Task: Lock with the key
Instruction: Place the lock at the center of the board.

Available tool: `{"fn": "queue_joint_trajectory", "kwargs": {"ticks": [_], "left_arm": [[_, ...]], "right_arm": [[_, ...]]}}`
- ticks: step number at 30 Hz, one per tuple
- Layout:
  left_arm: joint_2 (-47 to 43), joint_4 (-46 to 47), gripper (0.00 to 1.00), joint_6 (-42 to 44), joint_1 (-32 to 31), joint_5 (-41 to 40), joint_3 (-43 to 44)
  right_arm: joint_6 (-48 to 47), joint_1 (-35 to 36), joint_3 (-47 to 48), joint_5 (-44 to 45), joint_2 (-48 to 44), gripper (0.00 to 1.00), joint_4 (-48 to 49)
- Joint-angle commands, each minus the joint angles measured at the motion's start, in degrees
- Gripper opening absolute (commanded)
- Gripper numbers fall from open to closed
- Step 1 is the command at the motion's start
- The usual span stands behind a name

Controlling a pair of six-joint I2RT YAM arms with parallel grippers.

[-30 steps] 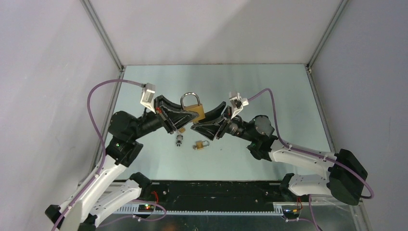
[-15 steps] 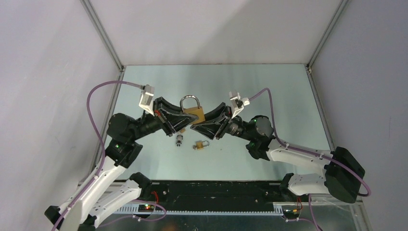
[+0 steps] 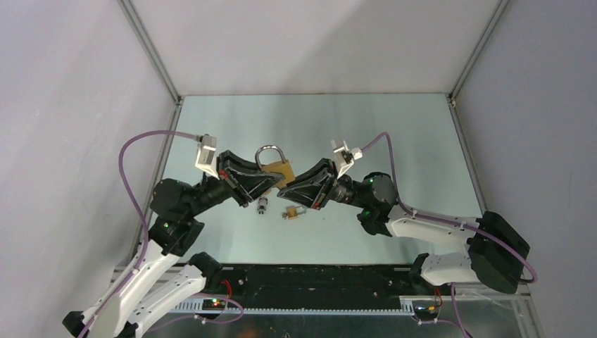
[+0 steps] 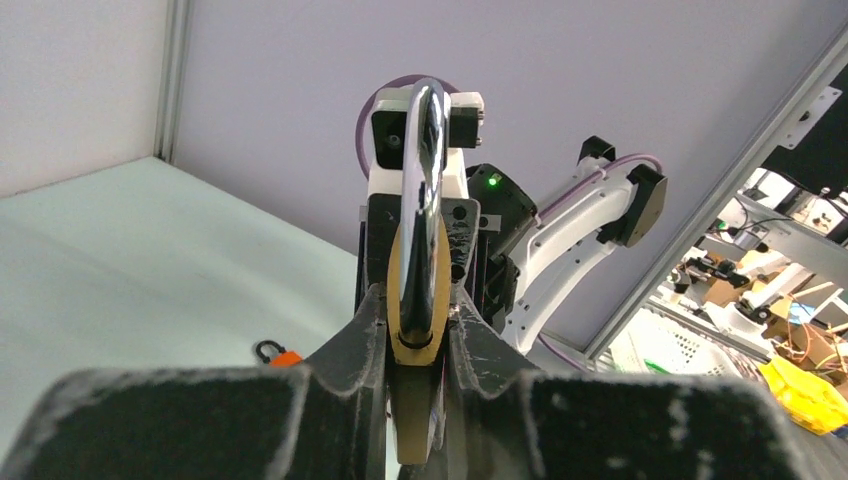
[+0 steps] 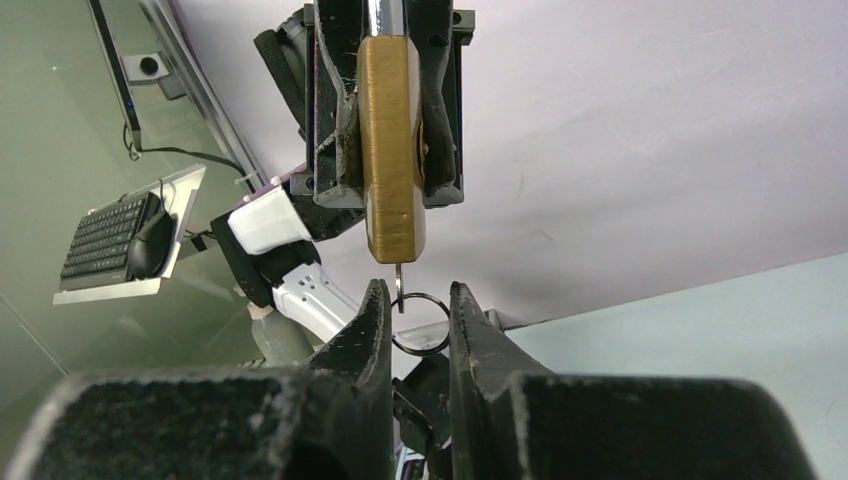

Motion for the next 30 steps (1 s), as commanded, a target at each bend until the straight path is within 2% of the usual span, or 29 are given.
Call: {"fn": "queue_joint_trajectory", "kwargs": {"ticks": [1, 9, 14, 19, 22, 27, 30], "left_arm": [[-4.6, 8.3, 0.0, 2.2, 0.1, -8.6, 1.1], [-5.8, 8.5, 0.0, 1.2, 0.1, -12.1, 1.3], [-7.7, 9.0, 0.0, -0.1, 0.1, -15.0, 1.3], [-8.9, 8.7, 0.0, -1.9, 0.1, -18.9, 0.6], [-7.9, 7.8, 0.0, -1.5, 0.2, -19.6, 0.6], [-3.9, 2.7, 0.0, -1.2, 0.2, -22.0, 1.1], [1.9, -4.1, 0.0, -1.2, 0.2, -25.0, 2.7]], "right_arm": [[-2.1, -0.2, -3.4, -2.4, -0.3, 0.0, 1.3], [-6.1, 0.5, -6.6, -10.4, -0.6, 0.0, -3.4], [-6.8, 1.2, -7.3, -9.1, 0.5, 0.0, -4.5], [-5.3, 1.3, -7.9, -1.9, 0.6, 0.0, -0.8], [-5.1, 0.7, -7.9, 1.7, -0.2, 0.0, -1.9], [-3.4, -2.6, -9.0, 10.7, -3.9, 0.0, -10.9], [-1.6, -5.3, -9.3, 20.8, -6.3, 0.0, -20.3]]}}
